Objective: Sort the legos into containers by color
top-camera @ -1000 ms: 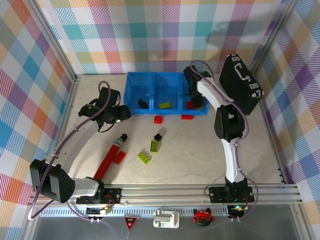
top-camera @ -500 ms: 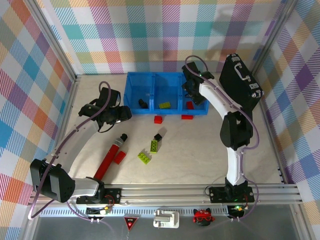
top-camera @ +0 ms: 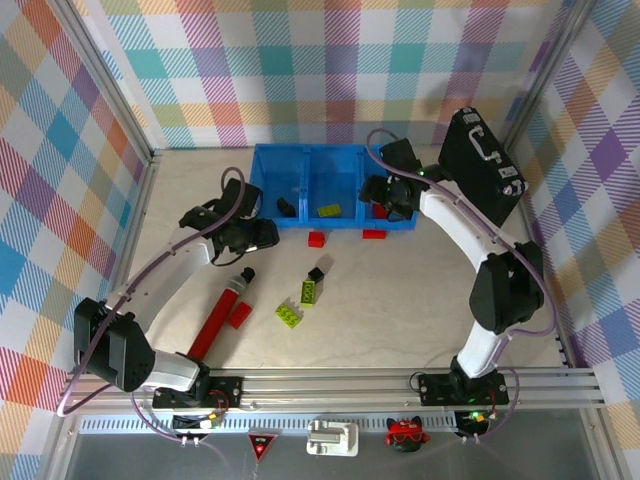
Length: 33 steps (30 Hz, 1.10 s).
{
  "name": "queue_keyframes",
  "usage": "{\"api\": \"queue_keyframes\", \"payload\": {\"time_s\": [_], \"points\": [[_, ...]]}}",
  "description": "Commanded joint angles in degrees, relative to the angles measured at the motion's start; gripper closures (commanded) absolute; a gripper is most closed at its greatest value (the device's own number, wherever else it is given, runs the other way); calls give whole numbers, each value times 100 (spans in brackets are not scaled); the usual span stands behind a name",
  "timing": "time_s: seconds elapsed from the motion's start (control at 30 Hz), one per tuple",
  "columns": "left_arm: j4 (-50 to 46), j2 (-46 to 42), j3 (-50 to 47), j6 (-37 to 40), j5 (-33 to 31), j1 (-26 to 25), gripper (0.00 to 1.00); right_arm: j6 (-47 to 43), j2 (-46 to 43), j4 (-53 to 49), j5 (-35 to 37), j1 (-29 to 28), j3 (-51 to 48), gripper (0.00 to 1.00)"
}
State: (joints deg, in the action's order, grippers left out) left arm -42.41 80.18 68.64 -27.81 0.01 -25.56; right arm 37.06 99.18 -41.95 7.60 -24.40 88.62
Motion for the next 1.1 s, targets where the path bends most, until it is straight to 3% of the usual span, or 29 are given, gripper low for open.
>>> {"api": "queue_keyframes", "payload": {"time_s": [0.0,0.57,0.83,1.07], "points": [[106,158,-57,-269,-110,-272,51,-454,-346,24,-132,23,-317,19],[313,1291,-202,-1136,-661,-1815,53,-598,-970,29,191,102,-1116,19],[258,1959,-186,-1362,-831,-2284,53,-589,-1023,29,199,120,-1143,19],[303,2271,-236,-1431,-764,-2387,55,-570,-1112,43,215,138,-1125,19]]}}
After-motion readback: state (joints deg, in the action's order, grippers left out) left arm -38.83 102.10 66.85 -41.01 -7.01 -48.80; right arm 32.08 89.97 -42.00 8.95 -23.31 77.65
